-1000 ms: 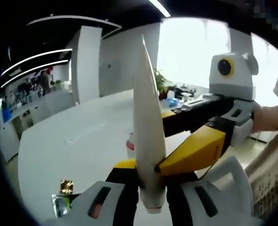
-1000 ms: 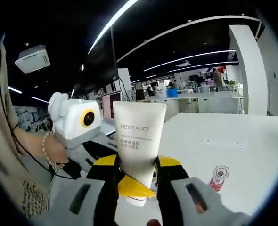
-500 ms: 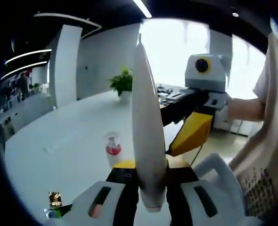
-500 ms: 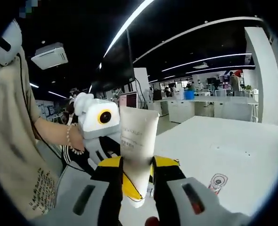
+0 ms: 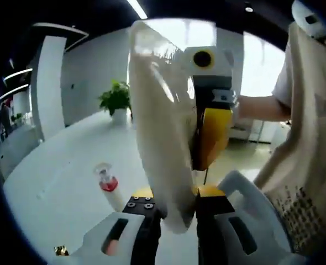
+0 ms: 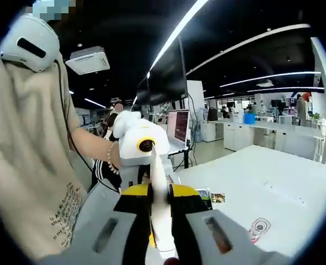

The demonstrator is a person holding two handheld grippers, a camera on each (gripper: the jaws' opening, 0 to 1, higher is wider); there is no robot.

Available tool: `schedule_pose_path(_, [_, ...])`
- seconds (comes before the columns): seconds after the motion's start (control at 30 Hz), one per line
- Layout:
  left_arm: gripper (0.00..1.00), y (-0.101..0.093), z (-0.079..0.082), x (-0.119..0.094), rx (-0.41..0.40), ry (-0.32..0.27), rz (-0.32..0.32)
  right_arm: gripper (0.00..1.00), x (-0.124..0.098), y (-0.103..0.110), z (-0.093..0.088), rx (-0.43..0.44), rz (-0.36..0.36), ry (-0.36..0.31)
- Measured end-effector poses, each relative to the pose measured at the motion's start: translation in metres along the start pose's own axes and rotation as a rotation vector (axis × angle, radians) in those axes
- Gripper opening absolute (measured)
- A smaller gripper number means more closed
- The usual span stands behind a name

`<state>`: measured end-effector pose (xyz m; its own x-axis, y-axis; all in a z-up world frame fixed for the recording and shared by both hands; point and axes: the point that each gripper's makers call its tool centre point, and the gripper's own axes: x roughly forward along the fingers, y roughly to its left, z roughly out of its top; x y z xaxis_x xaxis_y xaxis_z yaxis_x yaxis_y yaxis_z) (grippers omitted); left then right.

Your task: Arrange the skincare products in the storage area until every visible bottle or jar stands upright without overlapping.

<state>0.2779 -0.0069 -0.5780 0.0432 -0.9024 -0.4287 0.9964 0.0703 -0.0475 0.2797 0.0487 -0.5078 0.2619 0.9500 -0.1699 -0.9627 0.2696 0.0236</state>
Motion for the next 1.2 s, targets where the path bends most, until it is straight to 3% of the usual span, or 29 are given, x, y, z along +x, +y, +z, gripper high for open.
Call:
schedule_pose_path(0.23, [0.19, -0.001, -0.030, 0.014, 0.009, 0.078, 0.002, 0.11, -0.001, -0.001, -0.034, 0.008, 0.020, 0.069])
schedule_pose_path(0.53, [0.20, 0.004, -0.061, 0.031, -0.029, 0.119, 0.007, 0.11, 0.000, -0.009, -0.073, 0.040, 0.013, 0.160])
schedule_pose_path(0.83, [0.20, 0.008, -0.094, 0.047, -0.031, 0.178, 0.031, 0.11, 0.004, -0.009, -0.109, 0.013, 0.018, 0.278])
schedule_pose_path(1.2, [0.21, 0.020, -0.116, 0.058, -0.045, 0.208, 0.095, 0.12, 0.007, -0.019, -0.137, -0.015, 0.002, 0.360])
